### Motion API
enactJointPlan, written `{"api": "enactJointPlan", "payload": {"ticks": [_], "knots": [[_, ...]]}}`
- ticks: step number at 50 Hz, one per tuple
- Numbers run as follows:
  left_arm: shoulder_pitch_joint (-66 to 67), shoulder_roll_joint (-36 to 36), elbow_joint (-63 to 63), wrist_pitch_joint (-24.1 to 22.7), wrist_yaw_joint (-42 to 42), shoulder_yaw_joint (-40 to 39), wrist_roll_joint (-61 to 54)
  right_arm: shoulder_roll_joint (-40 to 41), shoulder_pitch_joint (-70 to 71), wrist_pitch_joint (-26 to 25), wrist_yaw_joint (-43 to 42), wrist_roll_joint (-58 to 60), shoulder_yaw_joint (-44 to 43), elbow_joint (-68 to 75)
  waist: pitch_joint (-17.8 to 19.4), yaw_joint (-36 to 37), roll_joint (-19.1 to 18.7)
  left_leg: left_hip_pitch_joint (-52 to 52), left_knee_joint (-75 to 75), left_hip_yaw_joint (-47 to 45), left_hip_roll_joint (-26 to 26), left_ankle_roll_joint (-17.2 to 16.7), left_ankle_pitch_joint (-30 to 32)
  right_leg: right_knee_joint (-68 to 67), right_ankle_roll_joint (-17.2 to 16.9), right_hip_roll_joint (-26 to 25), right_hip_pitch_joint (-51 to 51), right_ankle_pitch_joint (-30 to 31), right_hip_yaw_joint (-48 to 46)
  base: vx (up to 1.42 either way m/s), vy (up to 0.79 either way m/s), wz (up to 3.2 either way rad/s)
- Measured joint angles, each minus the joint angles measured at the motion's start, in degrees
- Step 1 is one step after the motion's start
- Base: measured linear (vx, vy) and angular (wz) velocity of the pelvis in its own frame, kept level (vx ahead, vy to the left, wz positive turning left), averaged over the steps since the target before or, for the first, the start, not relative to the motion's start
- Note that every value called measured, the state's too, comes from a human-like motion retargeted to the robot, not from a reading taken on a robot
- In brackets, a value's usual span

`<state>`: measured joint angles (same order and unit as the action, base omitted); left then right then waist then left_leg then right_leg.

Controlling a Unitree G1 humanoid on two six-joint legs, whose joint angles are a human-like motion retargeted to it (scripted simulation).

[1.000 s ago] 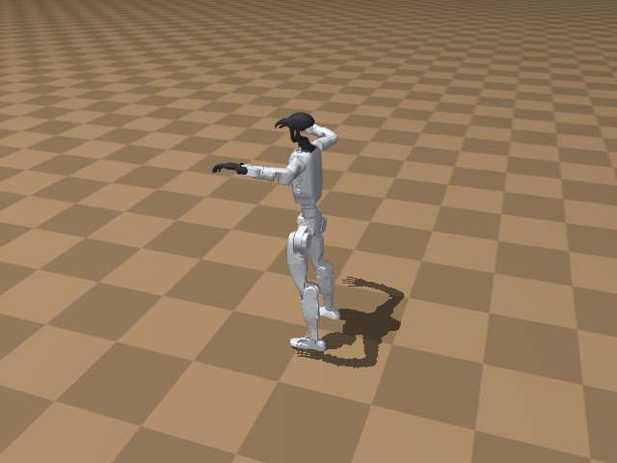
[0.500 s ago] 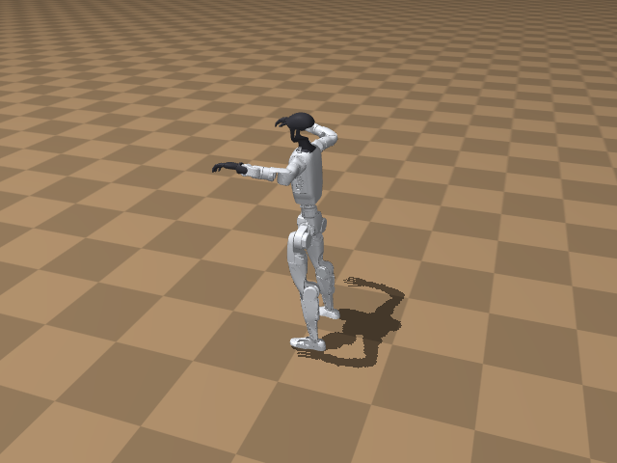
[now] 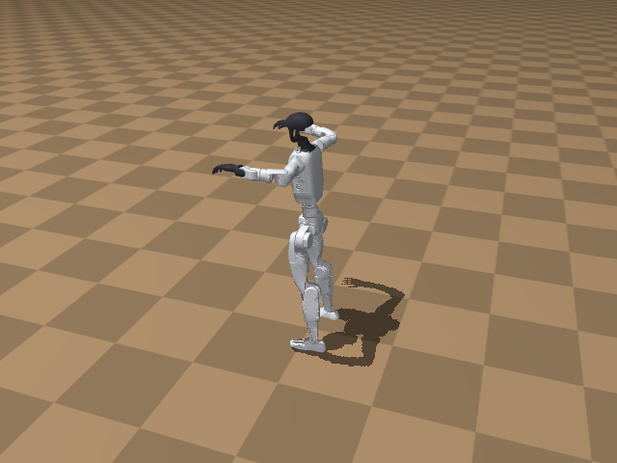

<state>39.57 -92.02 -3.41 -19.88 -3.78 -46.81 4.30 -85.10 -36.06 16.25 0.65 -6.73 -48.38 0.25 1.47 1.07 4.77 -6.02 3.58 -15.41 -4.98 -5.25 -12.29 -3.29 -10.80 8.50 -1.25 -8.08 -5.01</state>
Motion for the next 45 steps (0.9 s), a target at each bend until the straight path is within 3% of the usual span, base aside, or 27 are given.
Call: {"api": "enactJointPlan", "payload": {"ticks": [5,8,10,13,17,20,23,27,35,40,45], "knots": [[-3.43,2.53,1.06,0.22,-3.73,5.27,-1.14,1.18,3.11,0.84,-2.02,-1.97,5.32,-1.45,0.29,-0.42,0.28,0.0,-1.77,-0.42,-0.65,0.7,-0.5,-0.14,0.27,-0.55,0.61,-1.22,0.6,0.09,-0.13,-0.09],[-10.22,7.52,1.52,0.77,-6.9,14.1,-4.89,3.65,8.61,1.01,-5.57,-2.85,12.71,-1.69,1.1,-0.25,0.76,0.29,-4.06,-1.02,-0.97,2.17,-0.55,0.47,0.08,-0.76,1.6,-1.4,1.49,0.11,-0.17,-0.22],[-18.87,12.69,0.17,1.38,-8.5,24.22,-8.29,6.27,14.71,0.66,-8.87,-2.65,20.3,-0.47,1.96,0.51,1.36,0.73,-6.86,-1.94,-1.05,3.76,-0.51,0.94,-0.14,-0.57,2.57,-1.37,2.45,0.11,-0.2,-0.38],[-31.53,23.84,-5.64,2.88,-8.56,39.33,-14.14,13.03,23.44,-0.58,-13.3,-2.64,32.08,3.69,3.25,3.35,3.49,3.77,-16.17,-3.55,-0.75,7.27,-0.94,1.32,-0.21,0.95,3.83,-1.28,4.52,0.11,-0.22,-0.57],[-39.45,42.28,-18.77,5.08,-5.74,50.5,-20.67,26.36,33.12,-1.53,-15.43,-6.4,46.0,13.12,3.2,7.44,6.7,14.32,-35.5,-3.78,-0.04,10.52,-5.28,1.35,0.05,3.28,3.45,-1.4,7.34,0.14,-0.16,-0.57],[-40.06,56.27,-31.4,6.47,-4.35,52.99,-24.14,38.13,39.37,-1.55,-15.53,-11.57,53.63,23.22,2.46,9.66,8.16,20.74,-42.38,-5.35,1.3,10.55,-9.2,1.14,-0.04,4.46,3.07,-2.13,8.85,0.22,-0.06,-0.4],[-39.89,68.25,-46.86,7.88,-2.1,52.52,-28.33,50.13,47.25,-1.48,-15.77,-17.32,57.51,37.18,2.04,11.65,8.88,24.33,-40.46,-9.06,2.41,10.42,-9.26,0.86,0.14,5.1,3.3,-3.28,9.96,0.29,-0.03,-0.35],[-37.29,78.3,-64.55,9.63,4.11,52.14,-30.23,61.93,58.46,-1.97,-15.23,-22.87,54.49,53.82,2.81,15.46,8.51,26.0,-29.61,-12.13,3.8,10.42,-5.16,0.1,0.56,4.71,4.82,-5.06,11.71,0.35,0.01,-0.46],[-23.33,85.02,-76.89,6.23,13.48,59.65,-25.91,68.18,77.5,3.3,-17.31,-29.22,46.5,65.84,7.34,24.6,3.08,21.05,-1.36,-9.95,3.56,6.85,9.33,-0.96,1.26,0.32,13.44,-5.9,16.25,0.48,0.11,-0.69],[-19.52,86.09,-82.86,3.29,13.55,59.52,-26.92,70.5,80.45,6.7,-15.54,-32.15,50.14,66.6,6.65,25.46,3.06,18.3,1.42,-12.19,3.52,5.72,6.54,-0.45,0.63,0.94,17.98,-2.69,17.33,0.61,0.23,-0.34],[-22.82,86.15,-85.34,1.1,13.22,60.11,-30.93,74.56,73.18,6.93,-12.94,-29.08,56.61,67.61,3.57,21.88,3.38,12.32,1.42,-15.82,3.49,4.45,6.19,-5.07,1.38,-0.17,20.07,6.92,15.6,0.73,0.29,0.13]]}}
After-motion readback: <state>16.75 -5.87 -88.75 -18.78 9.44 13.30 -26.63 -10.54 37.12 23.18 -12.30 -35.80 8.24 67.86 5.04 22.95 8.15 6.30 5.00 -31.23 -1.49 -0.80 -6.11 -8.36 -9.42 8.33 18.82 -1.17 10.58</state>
